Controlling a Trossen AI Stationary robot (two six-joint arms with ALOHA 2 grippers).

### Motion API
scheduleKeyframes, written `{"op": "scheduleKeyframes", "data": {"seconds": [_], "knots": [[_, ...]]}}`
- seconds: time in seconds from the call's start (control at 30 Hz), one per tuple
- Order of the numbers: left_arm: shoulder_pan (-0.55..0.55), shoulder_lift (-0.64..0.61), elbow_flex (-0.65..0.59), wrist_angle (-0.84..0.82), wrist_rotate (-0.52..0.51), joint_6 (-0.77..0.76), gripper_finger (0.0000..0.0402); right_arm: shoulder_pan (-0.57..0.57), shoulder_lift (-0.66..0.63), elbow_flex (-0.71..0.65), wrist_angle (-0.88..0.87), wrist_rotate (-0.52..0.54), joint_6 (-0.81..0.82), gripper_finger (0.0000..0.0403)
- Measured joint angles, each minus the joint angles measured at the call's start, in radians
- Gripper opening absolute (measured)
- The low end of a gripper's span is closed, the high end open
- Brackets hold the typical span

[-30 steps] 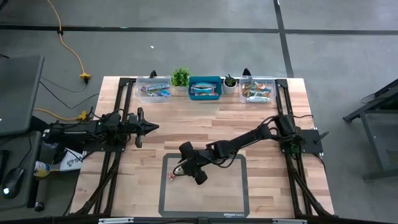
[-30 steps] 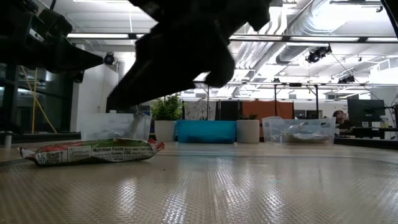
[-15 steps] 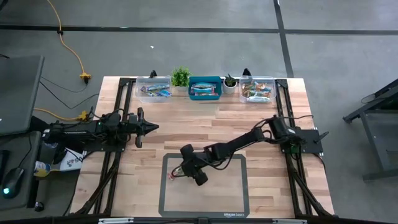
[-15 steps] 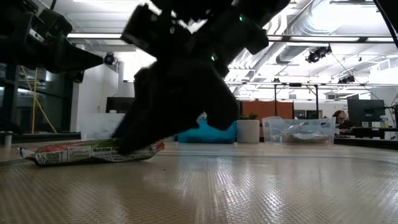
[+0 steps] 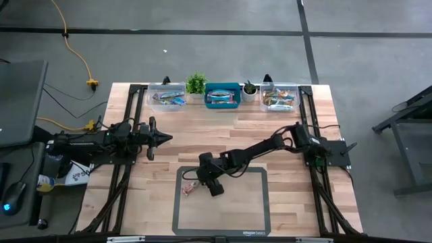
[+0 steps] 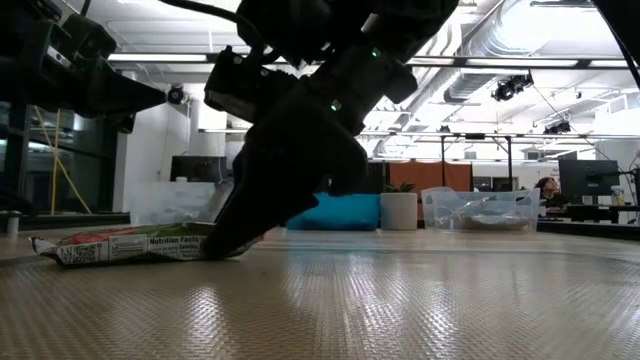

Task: Pick and place Granola Bars by type
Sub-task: Put the red granola bar into the blue bin

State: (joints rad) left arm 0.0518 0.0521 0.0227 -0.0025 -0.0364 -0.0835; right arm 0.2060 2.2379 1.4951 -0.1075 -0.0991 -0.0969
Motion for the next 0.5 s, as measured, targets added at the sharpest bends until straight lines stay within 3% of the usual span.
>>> {"op": "scheduleKeyframes", "data": {"seconds": [0.5], "knots": [[0.0,0.0,0.0,0.0,0.0,0.0,0.0001,0.009,-0.002,0.001,-0.039,-0.038,0.122,0.0126]]}}
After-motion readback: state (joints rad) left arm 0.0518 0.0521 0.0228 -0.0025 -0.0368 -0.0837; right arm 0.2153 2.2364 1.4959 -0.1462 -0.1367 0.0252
